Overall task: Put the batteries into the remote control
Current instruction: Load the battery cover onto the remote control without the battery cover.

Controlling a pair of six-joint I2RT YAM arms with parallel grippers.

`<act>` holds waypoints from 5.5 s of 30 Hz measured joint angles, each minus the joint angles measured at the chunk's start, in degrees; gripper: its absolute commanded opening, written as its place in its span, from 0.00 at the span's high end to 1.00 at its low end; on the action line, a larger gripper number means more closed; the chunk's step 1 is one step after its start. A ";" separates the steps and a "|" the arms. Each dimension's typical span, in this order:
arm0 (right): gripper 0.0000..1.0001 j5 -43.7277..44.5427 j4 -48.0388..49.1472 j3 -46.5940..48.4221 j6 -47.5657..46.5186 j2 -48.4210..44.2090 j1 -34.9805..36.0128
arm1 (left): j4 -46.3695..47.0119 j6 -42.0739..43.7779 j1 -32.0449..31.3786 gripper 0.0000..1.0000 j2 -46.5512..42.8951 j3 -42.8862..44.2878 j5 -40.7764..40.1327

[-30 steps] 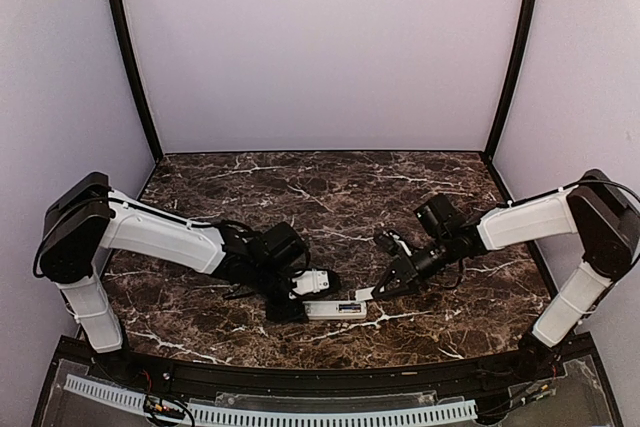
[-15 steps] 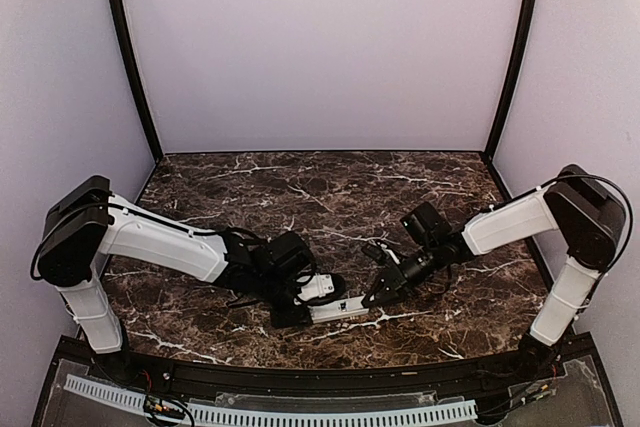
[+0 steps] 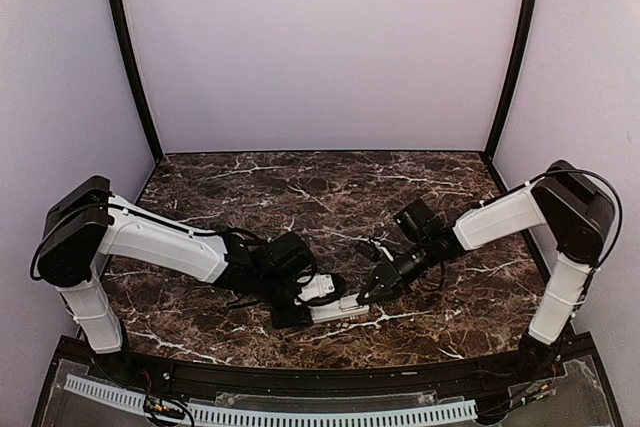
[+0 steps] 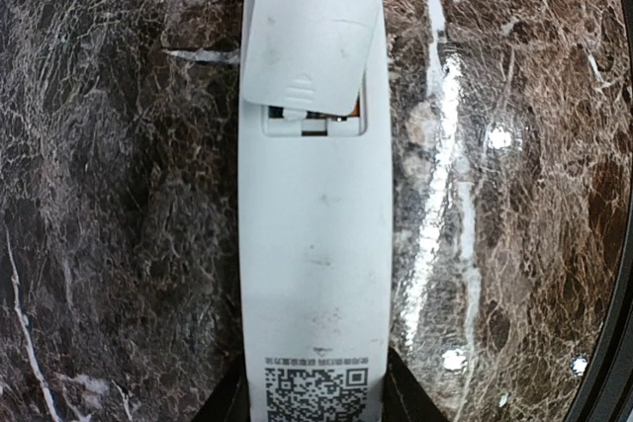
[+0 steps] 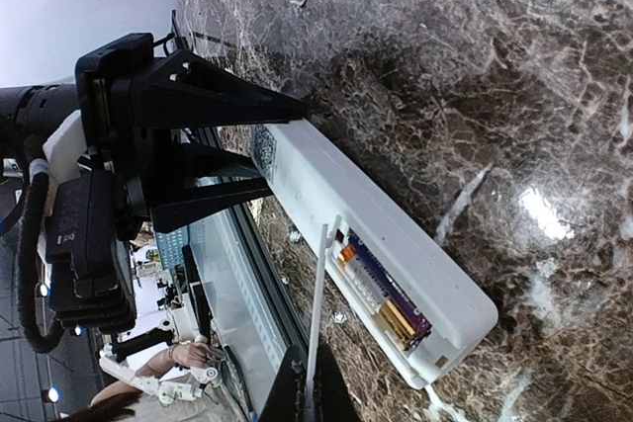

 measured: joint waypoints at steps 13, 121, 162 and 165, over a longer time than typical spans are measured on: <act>1.00 -2.36 -1.01 1.18 -1.51 3.15 -0.04 | -0.02 0.00 0.00 0.72 0.02 0.07 -0.04; 1.00 -4.66 -13.25 8.90 -4.26 9.25 -1.38 | 15.04 2.82 -1.38 0.84 8.31 8.22 4.68; 0.81 8.44 -24.74 12.44 -9.20 2.25 -2.99 | 15.67 2.64 -1.38 1.00 8.09 7.48 4.59; 0.83 8.87 -24.28 11.74 -8.74 1.29 -2.67 | 15.67 2.62 -1.38 1.00 8.09 7.48 4.59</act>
